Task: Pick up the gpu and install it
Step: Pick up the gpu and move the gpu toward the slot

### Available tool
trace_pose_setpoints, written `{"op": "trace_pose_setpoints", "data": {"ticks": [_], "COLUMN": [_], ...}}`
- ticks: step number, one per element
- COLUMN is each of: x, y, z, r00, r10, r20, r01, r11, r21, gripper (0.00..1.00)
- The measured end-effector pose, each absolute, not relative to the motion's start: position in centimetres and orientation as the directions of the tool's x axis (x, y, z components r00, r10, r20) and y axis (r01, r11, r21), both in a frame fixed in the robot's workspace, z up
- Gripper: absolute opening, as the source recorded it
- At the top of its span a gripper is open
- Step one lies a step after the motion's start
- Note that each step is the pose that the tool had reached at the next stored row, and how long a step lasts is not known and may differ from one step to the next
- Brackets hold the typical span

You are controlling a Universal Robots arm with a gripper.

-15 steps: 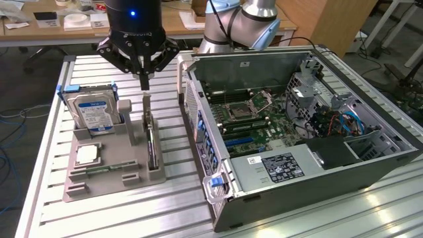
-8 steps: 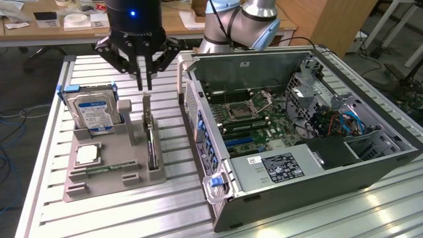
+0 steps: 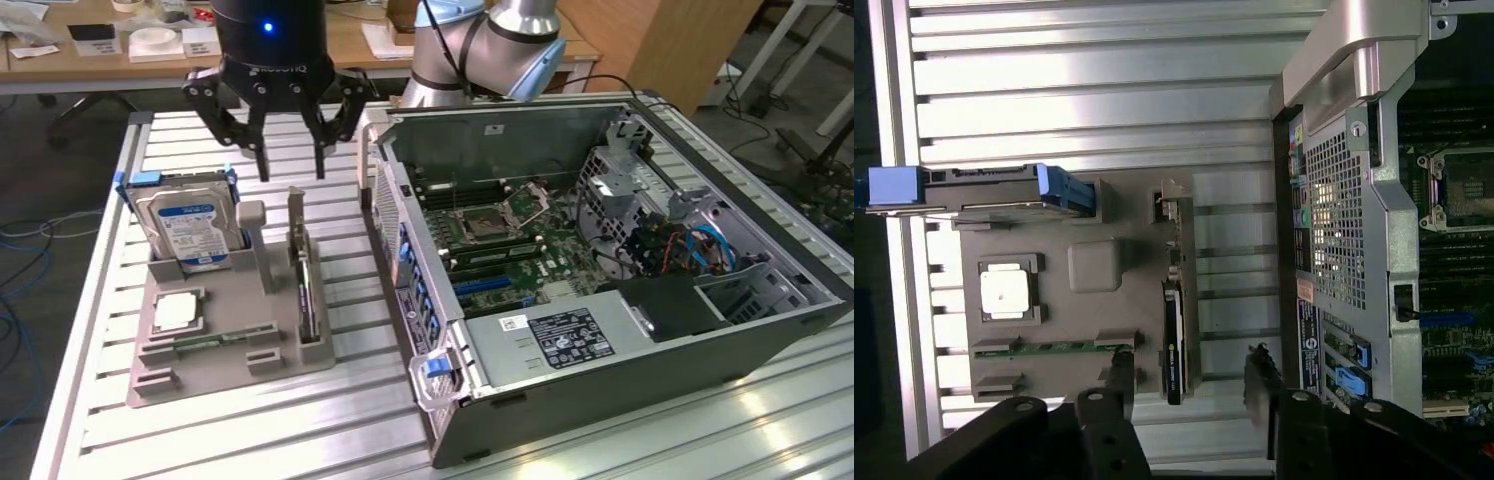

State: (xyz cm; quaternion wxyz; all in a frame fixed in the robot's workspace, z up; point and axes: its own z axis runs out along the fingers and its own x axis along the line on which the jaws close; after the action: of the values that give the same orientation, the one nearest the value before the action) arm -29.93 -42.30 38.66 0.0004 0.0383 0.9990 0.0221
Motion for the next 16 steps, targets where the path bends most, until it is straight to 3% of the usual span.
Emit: {"op": "trace_pose_setpoints", "data": {"ticks": [1,5,16], "x": [-29.93,-29.93,-29.93], "y": [-42.30,-42.30,-42.30], "z": [38.66,38.63,38.33], "r00": [-0.997,-0.998,-0.999], "r10": [0.077,0.071,-0.042], "r20": [0.001,0.001,0.003], "r01": [0.077,0.071,-0.042], "r11": [0.996,0.997,0.998], "r21": [0.044,0.044,0.052], "gripper": [0.53,0.71,0.71]}}
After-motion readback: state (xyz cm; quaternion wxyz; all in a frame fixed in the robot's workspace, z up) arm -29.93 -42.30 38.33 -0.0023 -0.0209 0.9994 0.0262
